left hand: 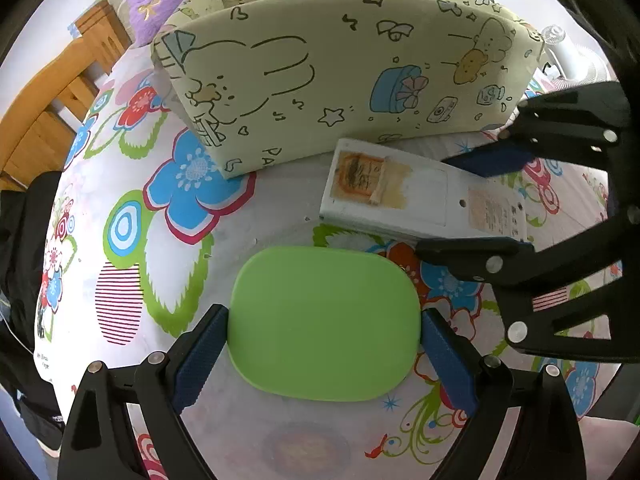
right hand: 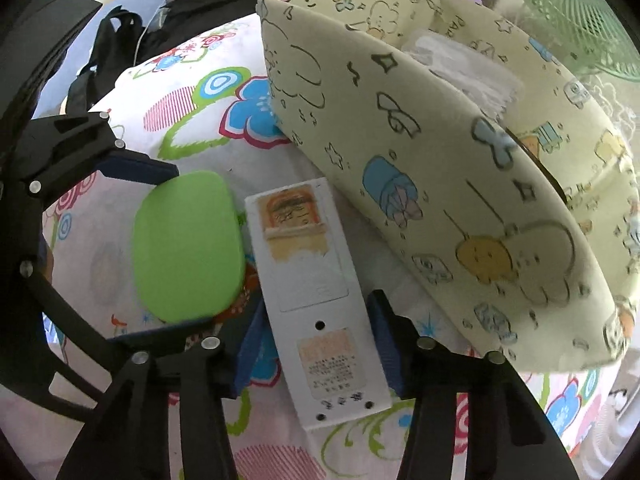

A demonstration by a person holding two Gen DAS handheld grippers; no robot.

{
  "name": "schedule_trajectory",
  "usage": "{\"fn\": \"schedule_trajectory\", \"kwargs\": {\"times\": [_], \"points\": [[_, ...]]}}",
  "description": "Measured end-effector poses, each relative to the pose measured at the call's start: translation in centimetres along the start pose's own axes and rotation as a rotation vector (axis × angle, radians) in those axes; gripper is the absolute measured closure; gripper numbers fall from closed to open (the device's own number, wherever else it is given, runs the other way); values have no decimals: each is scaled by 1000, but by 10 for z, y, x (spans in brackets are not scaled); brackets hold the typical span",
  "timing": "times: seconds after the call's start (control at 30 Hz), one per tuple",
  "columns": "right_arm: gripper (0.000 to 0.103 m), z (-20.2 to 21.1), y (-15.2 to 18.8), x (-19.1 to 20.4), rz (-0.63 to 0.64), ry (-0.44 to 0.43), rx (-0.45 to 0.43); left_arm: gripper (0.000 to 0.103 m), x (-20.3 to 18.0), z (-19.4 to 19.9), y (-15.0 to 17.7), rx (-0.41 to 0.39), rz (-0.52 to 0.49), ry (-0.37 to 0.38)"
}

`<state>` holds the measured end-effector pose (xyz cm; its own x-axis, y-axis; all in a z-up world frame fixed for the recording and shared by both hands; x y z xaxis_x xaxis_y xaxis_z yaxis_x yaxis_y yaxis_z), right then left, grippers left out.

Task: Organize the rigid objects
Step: 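Close the right tool on the white rectangular remote while the left tool holds the soap box, then lift the soap box and white remote and carry both over the fabric box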

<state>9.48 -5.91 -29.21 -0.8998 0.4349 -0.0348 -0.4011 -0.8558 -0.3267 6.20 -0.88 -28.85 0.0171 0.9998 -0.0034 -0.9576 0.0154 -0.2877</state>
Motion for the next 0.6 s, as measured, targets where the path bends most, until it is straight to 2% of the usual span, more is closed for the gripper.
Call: {"fn": "schedule_trajectory", "kwargs": {"times": [0.13,0.6], "points": [[55,2,7,5,-54,12,13,8,-2,0,1,4,4,8],[55,14,40,20,-248,49,19,8,-29,10,25,-4,-87,8]]}}
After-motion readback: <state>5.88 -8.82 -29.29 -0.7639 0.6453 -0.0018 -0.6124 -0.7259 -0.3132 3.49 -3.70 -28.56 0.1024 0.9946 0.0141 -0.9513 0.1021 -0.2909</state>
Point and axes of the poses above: each gripper's, at about its wrist camera, not at the fingertips, and z roughly against the way its jaws point, x to its left, y to its underside, the point moved 6 cm from there along -z, roughly the way its jaws point, and after that the axes turned 8 degrees about z, right-handed, at the moved point
